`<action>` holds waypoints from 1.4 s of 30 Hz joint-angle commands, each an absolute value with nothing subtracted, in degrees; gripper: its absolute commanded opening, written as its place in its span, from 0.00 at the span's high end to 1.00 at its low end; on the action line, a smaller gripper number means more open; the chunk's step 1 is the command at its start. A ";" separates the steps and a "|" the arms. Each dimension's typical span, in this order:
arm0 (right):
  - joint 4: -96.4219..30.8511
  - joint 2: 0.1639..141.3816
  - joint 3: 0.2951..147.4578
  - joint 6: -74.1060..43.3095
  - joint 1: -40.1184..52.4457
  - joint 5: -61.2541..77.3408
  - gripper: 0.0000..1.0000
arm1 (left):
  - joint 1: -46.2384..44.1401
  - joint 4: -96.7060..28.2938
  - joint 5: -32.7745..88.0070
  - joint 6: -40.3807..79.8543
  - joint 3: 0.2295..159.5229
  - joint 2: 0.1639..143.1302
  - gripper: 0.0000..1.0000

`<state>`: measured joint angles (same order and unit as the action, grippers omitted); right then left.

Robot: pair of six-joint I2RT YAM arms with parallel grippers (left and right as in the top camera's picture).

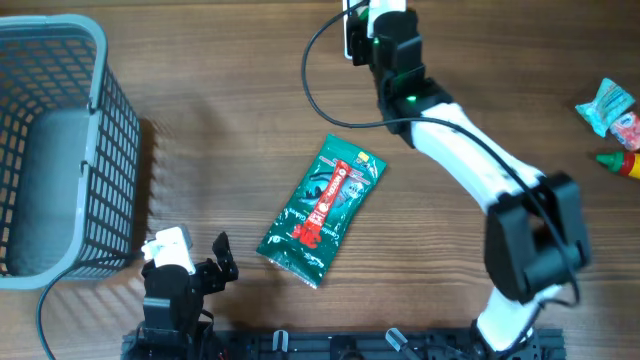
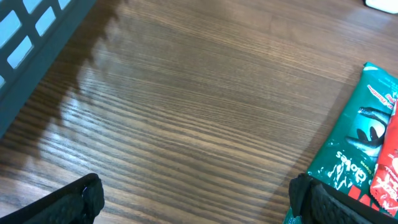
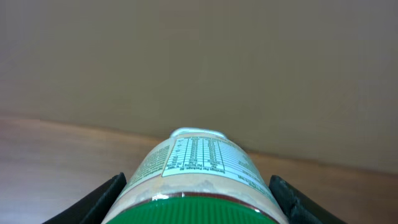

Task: Scan the item barcode
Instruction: 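Carry the jar to the right edge and set it down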

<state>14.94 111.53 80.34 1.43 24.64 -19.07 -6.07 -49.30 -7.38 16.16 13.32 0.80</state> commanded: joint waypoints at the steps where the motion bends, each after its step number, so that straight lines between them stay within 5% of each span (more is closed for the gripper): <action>1: 26.24 119.26 84.09 8.03 23.77 -23.33 0.42 | -6.37 -49.12 -7.09 15.40 13.17 0.38 0.00; 17: 26.57 138.12 103.39 0.56 20.49 -17.91 0.39 | -6.37 -49.12 -7.09 15.40 13.17 0.38 0.00; 24: 0.45 131.41 112.16 -8.05 15.81 -18.59 0.42 | -6.37 -49.12 -7.09 15.40 13.17 0.38 0.00; 34: -45.78 124.29 109.23 -22.68 -12.43 -4.21 0.43 | -6.37 -49.12 -7.09 15.40 13.17 0.38 0.00; 42: -48.66 124.29 101.16 -23.49 -27.16 -3.88 0.41 | -6.37 -49.12 -7.09 15.40 13.17 0.38 0.00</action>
